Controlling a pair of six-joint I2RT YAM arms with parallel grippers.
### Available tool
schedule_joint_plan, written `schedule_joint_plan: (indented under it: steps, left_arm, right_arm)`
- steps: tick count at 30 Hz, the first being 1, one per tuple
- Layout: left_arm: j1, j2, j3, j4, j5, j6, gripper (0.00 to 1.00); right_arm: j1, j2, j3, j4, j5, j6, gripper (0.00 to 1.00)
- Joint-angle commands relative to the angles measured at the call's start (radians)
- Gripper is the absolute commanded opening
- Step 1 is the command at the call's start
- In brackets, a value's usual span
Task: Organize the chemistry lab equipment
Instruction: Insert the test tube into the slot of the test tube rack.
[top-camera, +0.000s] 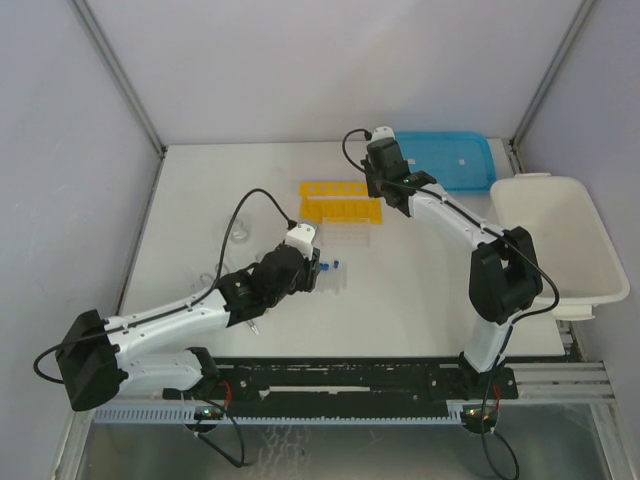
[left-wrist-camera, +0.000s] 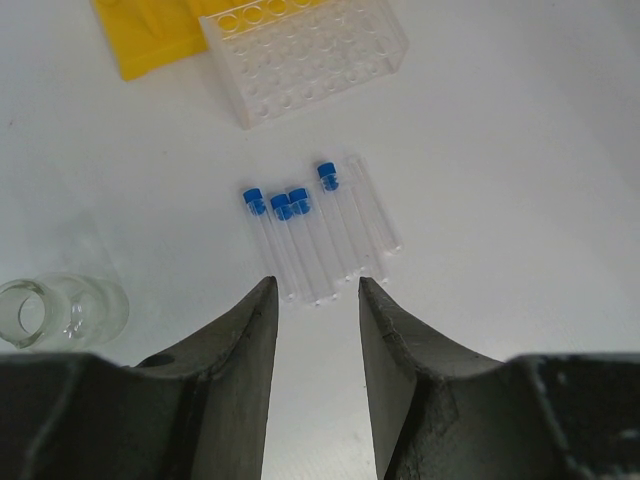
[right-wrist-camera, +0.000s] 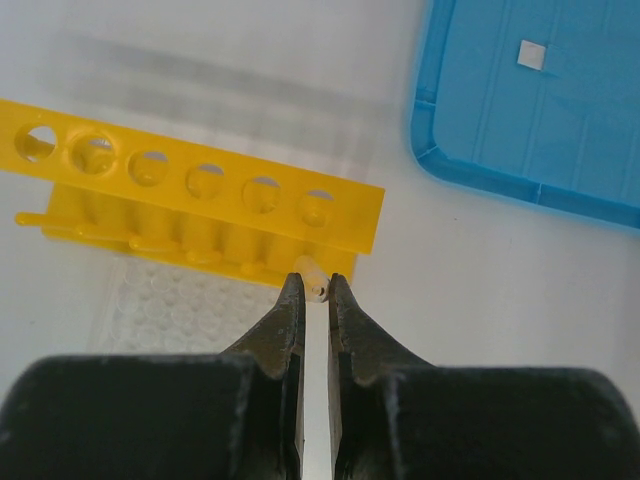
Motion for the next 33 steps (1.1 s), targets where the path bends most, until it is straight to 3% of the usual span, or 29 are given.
schedule_joint_plan:
  steps: [1, 33]
  left_arm:
    - [0.009, -0.006, -0.018, 0.041, 0.007, -0.014, 0.43]
    - [0.01, -0.016, -0.038, 0.044, 0.009, -0.019, 0.43]
  right_arm:
    - [0.002, 0.007, -0.005, 0.021, -0.003, 0.024, 0.0]
    - [-0.003, 0.075, -0.015, 0.039, -0.015, 0.043, 0.03]
